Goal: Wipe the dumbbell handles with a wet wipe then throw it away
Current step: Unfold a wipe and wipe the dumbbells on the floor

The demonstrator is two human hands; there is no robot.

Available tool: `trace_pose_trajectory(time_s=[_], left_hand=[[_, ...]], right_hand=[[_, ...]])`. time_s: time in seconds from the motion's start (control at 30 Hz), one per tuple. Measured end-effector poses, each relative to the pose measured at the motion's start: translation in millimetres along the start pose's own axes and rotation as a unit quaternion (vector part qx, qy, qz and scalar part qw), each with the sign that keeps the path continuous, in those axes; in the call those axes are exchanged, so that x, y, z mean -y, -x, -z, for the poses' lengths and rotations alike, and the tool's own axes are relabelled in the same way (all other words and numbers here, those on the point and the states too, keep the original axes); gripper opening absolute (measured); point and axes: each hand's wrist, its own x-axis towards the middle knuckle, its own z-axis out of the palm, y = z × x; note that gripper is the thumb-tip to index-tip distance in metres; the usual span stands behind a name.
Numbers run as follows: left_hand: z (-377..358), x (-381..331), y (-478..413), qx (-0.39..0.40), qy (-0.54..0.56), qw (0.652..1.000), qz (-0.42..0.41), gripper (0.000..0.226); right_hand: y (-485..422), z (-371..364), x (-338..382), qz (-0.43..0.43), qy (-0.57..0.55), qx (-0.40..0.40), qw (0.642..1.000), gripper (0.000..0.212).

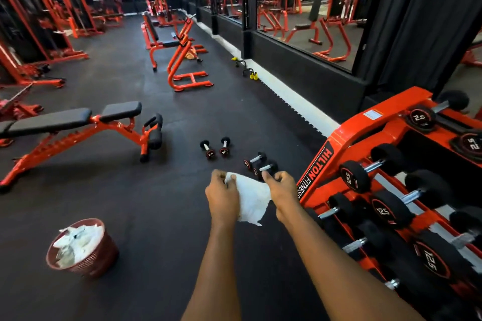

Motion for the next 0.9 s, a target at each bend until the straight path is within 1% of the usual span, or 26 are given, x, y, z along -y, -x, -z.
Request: trace_pose_trajectory(time_s=[0.03, 0.1, 0.17, 0.2, 0.23, 0.27, 0.33, 0.43, 0.5, 0.57, 0.67, 0.77, 0.83, 0.9], left_hand=[[-8.8, 0.6, -6.4, -0.02, 0.014, 1.0, 0.017, 0.011], [-11.5, -0.2, -12.4, -0.034, 0.036, 0.998, 0.025, 0.014], [-15.2, 1.6, -25.7, -0.023, 0.029, 0.999, 0.006, 0.017], [-14.5, 1.0, -32.6, -0.011, 0.02, 1.0, -0.01, 0.015], [-12.8, 2.5, -38.3, 0.003, 0.014, 1.0, -0.023, 0.014], [-10.6, 4.3, -44.5, 0.028, 0.014, 0.999, -0.03, 0.015], [-5.2, 8.1, -51.9, 0.095, 0.018, 0.995, -0.034, 0.017], [-1.8, 7.9, -59.2, 0.158, 0.004, 0.986, -0.052, 0.011], [-5.8, 6.4, -58.3, 0.168, -0.013, 0.984, -0.066, 0.016], [-14.8, 2.2, -51.4, 0.122, -0.007, 0.989, -0.087, 0.021], [-28.6, -8.9, -34.2, 0.024, 0.021, 0.992, -0.124, 0.022], [-39.4, -21.0, -18.1, -0.034, 0.053, 0.989, -0.137, 0.022], [-42.5, -24.2, -13.5, -0.073, 0.04, 0.985, -0.15, 0.022], [-41.4, -24.2, -13.8, -0.079, 0.01, 0.985, -0.155, 0.024]], right_hand=[[-12.7, -1.8, -1.5, -0.004, -0.003, 0.025, 1.0, 0.036], [-17.1, 0.1, 3.8, -0.029, -0.033, 0.11, 0.993, 0.025], [-25.3, 2.7, 9.8, -0.041, -0.034, 0.2, 0.978, 0.01], [-30.4, 3.5, 12.0, -0.033, -0.007, 0.219, 0.975, 0.008], [-34.5, 4.1, 12.7, -0.022, 0.022, 0.216, 0.976, 0.01], [-40.7, 4.1, 11.9, -0.01, 0.041, 0.195, 0.98, 0.014], [-49.2, 5.3, 9.8, -0.003, 0.045, 0.161, 0.986, 0.014], [-56.8, 2.4, 13.0, -0.012, 0.022, 0.192, 0.981, 0.011], [-56.9, -0.4, 14.9, -0.013, 0.01, 0.215, 0.977, 0.017], [-57.6, -4.0, 14.3, 0.011, 0.016, 0.196, 0.98, 0.023], [-50.9, -11.2, 15.1, 0.06, 0.017, 0.125, 0.99, 0.03], [-40.6, -16.0, 17.7, 0.1, 0.027, 0.07, 0.992, 0.03], [-36.8, -15.5, 18.2, 0.12, 0.064, 0.06, 0.989, 0.028], [-37.6, -8.7, 17.8, 0.14, 0.11, 0.056, 0.982, 0.029]])
